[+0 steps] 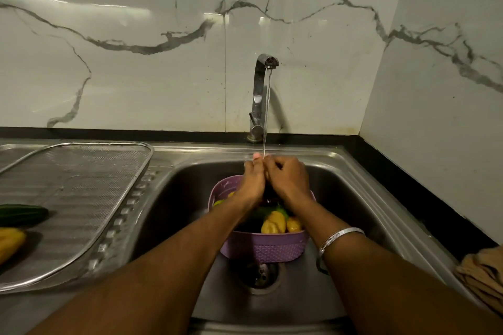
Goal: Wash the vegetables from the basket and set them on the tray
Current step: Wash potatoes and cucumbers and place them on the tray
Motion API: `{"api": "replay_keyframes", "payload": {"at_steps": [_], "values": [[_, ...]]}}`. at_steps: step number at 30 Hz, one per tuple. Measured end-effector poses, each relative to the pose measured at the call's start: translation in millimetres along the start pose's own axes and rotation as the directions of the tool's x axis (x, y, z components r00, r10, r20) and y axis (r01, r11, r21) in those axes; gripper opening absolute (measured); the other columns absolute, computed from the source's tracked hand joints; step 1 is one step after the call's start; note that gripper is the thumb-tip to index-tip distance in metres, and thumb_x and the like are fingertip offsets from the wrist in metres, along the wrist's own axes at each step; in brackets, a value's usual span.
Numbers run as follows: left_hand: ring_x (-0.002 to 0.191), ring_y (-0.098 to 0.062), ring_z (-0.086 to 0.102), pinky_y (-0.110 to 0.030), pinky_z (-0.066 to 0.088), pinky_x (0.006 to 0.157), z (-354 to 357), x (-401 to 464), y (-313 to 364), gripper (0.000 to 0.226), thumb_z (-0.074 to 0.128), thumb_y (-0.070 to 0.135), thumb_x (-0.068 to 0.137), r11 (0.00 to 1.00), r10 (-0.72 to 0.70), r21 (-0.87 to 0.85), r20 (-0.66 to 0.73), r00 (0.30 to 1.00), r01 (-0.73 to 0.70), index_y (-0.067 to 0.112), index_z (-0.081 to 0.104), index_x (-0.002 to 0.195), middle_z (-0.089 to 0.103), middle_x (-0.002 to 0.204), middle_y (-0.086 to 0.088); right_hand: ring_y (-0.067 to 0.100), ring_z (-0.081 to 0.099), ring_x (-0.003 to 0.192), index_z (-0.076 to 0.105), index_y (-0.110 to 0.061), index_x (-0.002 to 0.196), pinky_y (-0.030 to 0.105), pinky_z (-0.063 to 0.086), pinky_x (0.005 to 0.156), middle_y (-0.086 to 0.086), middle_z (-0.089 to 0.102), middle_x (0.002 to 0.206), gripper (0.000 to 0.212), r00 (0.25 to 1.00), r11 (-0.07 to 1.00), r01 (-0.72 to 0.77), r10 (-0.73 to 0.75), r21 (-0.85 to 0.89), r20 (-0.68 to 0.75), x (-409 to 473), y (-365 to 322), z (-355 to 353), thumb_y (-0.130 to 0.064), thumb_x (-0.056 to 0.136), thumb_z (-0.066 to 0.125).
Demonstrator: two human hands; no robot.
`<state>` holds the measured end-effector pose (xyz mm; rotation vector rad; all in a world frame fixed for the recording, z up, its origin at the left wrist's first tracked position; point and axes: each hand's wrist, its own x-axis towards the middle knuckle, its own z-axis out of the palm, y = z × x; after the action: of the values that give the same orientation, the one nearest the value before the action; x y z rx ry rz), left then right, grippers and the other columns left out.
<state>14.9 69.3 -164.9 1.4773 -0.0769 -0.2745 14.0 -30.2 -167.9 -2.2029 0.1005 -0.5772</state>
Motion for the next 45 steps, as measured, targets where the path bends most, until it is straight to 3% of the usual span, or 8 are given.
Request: {"api": "replay_keyframes", "payload": {"at_steps": [6,9,12,16,21,32,41,45], "values": [[0.123,-0.026,0.06,-0.05,0.048,0.106,-10,5,2,0.105,0.017,0.095,0.072,0.995,0.096,-0.007,0.017,0.995,-0.096,0.029,0.038,0.151,0.06,0.136,-0.012,0.014,0.061,0.053,0.066,-0.018,0.057,0.032,0.052,0.062,-0.001,0.06,0.048,0.053,0.986,0.97,-0.137,0.153,0.202,-0.068,7,-11,-6,-0.051,0.097,0.06],[0.076,-0.01,0.071,-0.026,0.058,0.065,-12,2,6,0.091,0.015,0.077,0.093,0.997,0.077,0.003,0.017,0.997,-0.077,0.006,0.038,0.145,0.067,0.093,-0.014,0.007,0.054,0.042,0.075,-0.018,0.081,0.023,0.045,0.049,-0.002,0.059,0.046,0.039,0.981,0.933,-0.196,0.185,0.303,0.066,2,-17,-11,-0.048,0.099,0.058],[0.041,-0.005,0.049,-0.014,0.038,0.036,-11,-2,5,0.058,0.02,0.051,0.108,0.998,0.048,0.033,0.015,0.999,-0.048,0.002,0.039,0.131,0.052,0.073,-0.007,0.007,0.053,0.046,0.074,-0.022,0.116,0.019,0.045,0.046,0.0,0.063,0.057,0.03,0.949,0.869,-0.284,0.194,0.406,0.25,-2,-19,-16,-0.043,0.098,0.062],[0.05,-0.008,0.053,-0.019,0.042,0.044,-14,2,3,0.047,0.027,0.046,0.109,0.988,0.114,0.101,-0.008,0.993,-0.112,0.008,0.052,0.12,0.056,0.077,-0.009,0.008,0.056,0.046,0.075,-0.024,0.116,0.019,0.044,0.044,0.005,0.068,0.06,0.026,0.935,0.842,-0.308,0.182,0.443,0.305,-6,-17,-25,-0.039,0.096,0.067],[0.066,-0.01,0.06,-0.021,0.048,0.056,-13,-4,5,0.045,0.025,0.043,0.11,0.962,0.215,0.173,-0.003,0.977,-0.212,0.012,0.057,0.119,0.063,0.084,-0.008,0.008,0.051,0.036,0.067,-0.019,0.066,0.016,0.042,0.041,0.003,0.055,0.045,0.039,0.982,0.903,-0.19,0.176,0.384,0.072,-4,-27,-24,-0.039,0.099,0.062],[0.033,-0.006,0.04,-0.013,0.032,0.036,-14,-10,9,0.054,0.022,0.047,0.109,0.997,0.072,-0.015,0.004,0.997,-0.072,0.012,0.054,0.082,0.046,0.05,-0.001,0.01,0.059,0.048,0.074,-0.018,0.113,0.018,0.045,0.046,0.01,0.068,0.064,0.022,0.888,0.764,-0.414,0.217,0.495,0.406,-3,-23,-32,-0.031,0.1,0.063],[0.038,-0.009,0.029,-0.018,0.023,0.039,-18,-4,7,0.074,0.016,0.064,0.104,0.993,-0.117,0.033,0.165,0.979,0.113,0.014,0.06,0.072,0.042,0.054,0.002,0.014,0.05,0.041,0.063,-0.013,0.068,0.022,0.041,0.042,0.006,0.055,0.051,0.044,0.947,0.884,-0.313,0.262,0.348,0.186,-4,-22,-22,-0.041,0.102,0.058],[0.038,-0.009,0.025,-0.015,0.021,0.037,-23,1,7,0.073,0.018,0.062,0.104,0.981,-0.14,-0.107,0.196,0.971,0.163,0.014,0.062,0.071,0.038,0.056,0.001,0.015,0.052,0.043,0.061,-0.011,0.071,0.022,0.042,0.042,0.005,0.055,0.054,0.044,0.909,0.844,-0.39,0.289,0.369,0.3,2,-22,-27,-0.04,0.104,0.055]]}}
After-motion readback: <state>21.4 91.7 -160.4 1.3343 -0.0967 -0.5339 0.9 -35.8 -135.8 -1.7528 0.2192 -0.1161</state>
